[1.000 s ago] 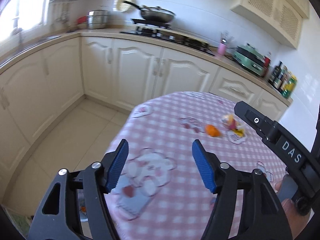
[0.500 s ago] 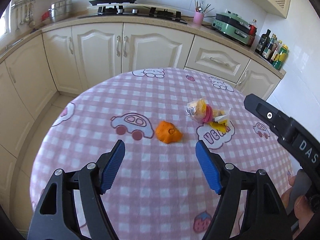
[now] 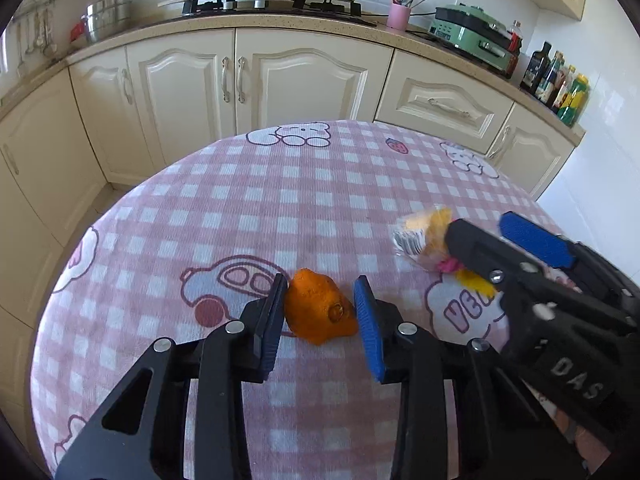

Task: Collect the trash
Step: 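Grasp the orange peel with the left tool while the right grasps the yellow wrapper, then carry both items over the blue bin and open the left tool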

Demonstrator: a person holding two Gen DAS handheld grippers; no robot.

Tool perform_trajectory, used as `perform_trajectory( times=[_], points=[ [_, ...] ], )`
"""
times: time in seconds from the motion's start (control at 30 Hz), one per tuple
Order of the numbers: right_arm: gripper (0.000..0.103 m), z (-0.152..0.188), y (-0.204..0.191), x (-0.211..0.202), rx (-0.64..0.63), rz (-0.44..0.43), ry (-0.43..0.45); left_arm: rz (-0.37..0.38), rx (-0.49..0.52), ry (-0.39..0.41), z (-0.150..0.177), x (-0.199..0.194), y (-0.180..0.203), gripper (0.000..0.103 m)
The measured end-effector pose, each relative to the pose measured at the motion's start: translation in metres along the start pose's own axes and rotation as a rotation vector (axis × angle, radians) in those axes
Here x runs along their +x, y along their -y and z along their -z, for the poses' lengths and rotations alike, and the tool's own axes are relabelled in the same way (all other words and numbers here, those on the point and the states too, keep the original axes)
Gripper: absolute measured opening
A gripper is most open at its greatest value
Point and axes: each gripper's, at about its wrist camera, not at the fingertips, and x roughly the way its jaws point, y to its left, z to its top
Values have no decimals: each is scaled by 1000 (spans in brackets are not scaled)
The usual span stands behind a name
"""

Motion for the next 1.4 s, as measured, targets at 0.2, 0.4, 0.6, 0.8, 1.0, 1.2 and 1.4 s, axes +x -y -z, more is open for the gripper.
perform_trajectory(
  times=[0.2, 0.4, 0.6, 0.8, 1.0, 1.2, 1.4],
  points=[
    [62, -5, -7, 19, -14, -28, -46, 21, -35, 8, 1, -9, -17, 26],
    [35, -3, -9, 32, -14, -6, -116, 22, -85, 27, 8, -24, -38, 23],
    [33, 5, -22, 19, -18, -2, -109, 43, -122, 60, 16, -51, -58, 23],
    [33, 7, -71, -18, -17, -119, -64, 26, -143, 124, 29, -96, -81, 23],
    [33, 7, -135, -47, -49, -250, -46, -27, -188, 191, 49, -145, -119, 23],
    [33, 20, -218, -67, -124, -349, -52, -97, -248, 239, 81, -192, -168, 23],
    [33, 43, -293, -74, -197, -417, -77, -175, -324, 261, 114, -227, -218, 23]
  ],
)
